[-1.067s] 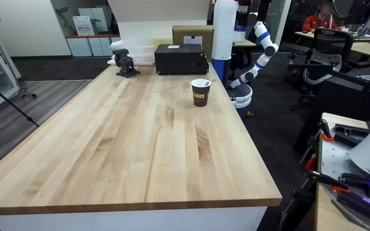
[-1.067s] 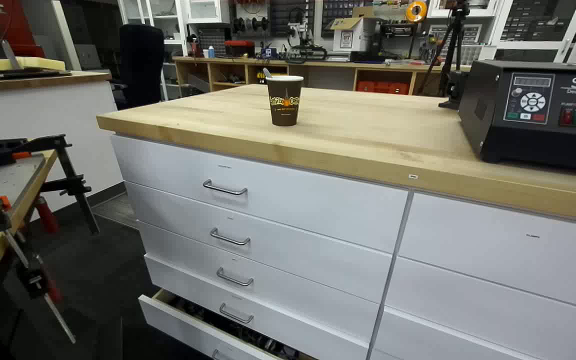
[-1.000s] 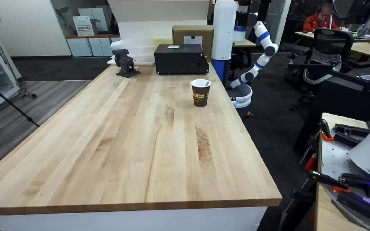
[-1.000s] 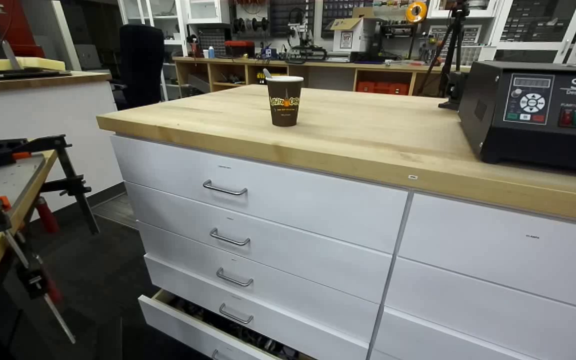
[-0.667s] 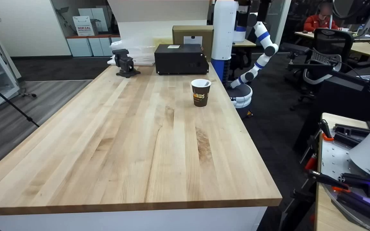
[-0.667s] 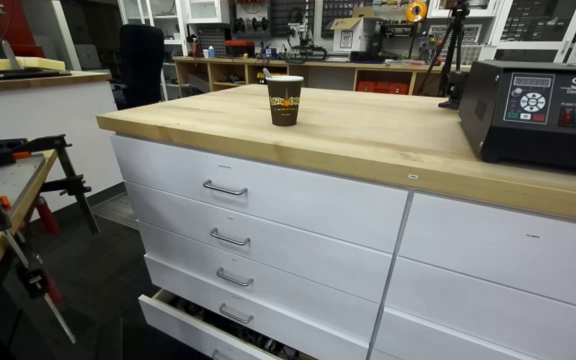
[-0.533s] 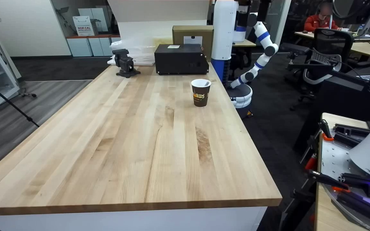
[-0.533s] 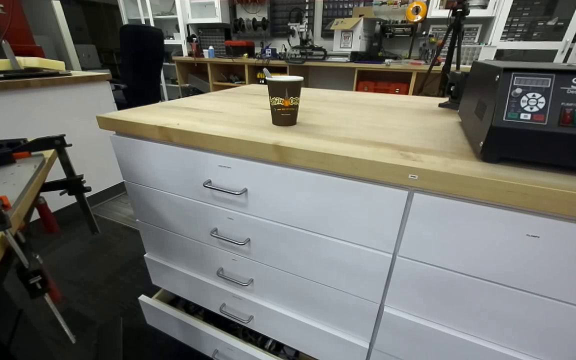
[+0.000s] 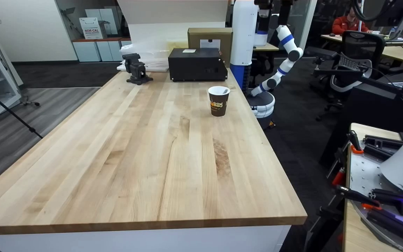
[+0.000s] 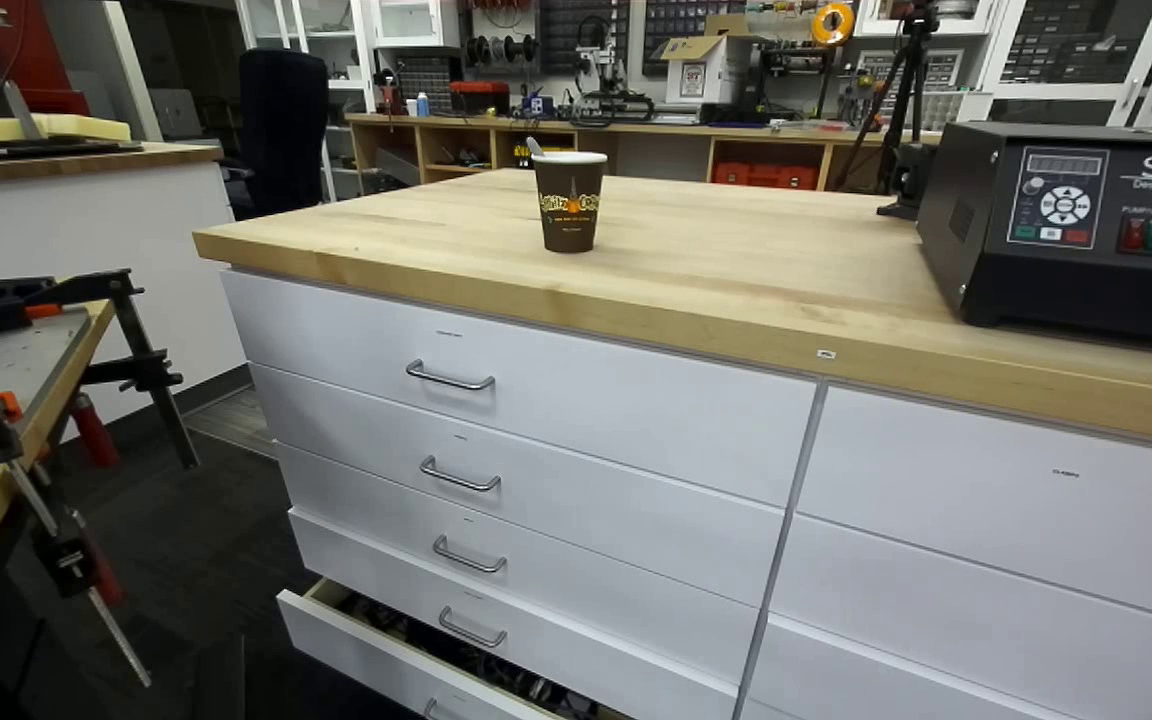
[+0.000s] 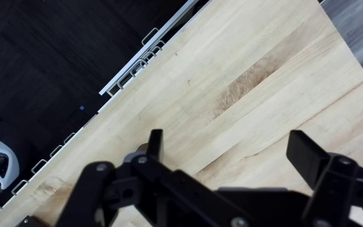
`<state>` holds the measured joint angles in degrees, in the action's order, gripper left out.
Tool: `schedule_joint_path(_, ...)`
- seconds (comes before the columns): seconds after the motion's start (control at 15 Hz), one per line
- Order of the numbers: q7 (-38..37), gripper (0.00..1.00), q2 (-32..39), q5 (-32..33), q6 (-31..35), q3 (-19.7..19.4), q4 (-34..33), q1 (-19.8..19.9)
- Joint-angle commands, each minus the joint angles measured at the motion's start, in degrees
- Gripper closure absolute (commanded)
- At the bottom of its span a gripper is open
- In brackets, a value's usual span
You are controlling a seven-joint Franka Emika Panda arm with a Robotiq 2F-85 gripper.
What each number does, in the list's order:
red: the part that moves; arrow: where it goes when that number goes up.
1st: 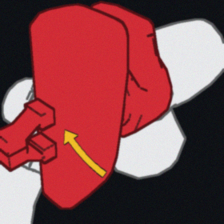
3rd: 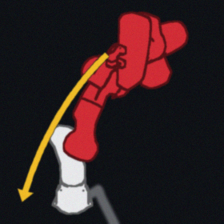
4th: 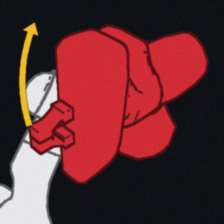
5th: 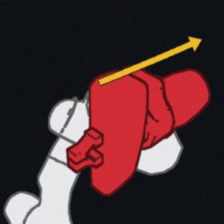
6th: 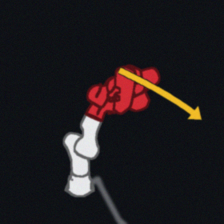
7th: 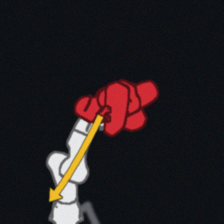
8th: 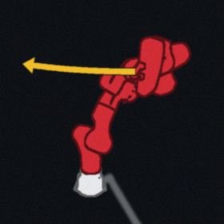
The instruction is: Remove the pen from the cup.
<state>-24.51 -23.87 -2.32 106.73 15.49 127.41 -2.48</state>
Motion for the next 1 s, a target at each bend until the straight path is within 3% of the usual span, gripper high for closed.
schedule_joint_path(0.0,4.32,0.00,4.24,3.09,-0.29,-3.31,-3.35,0.48)
schedule_joint_path(0.4,14.96,0.00,14.23,7.68,3.48,-8.93,-10.12,1.06)
schedule_joint_path(0.93,17.53,0.00,28.21,5.33,3.06,-12.45,-15.90,1.09)
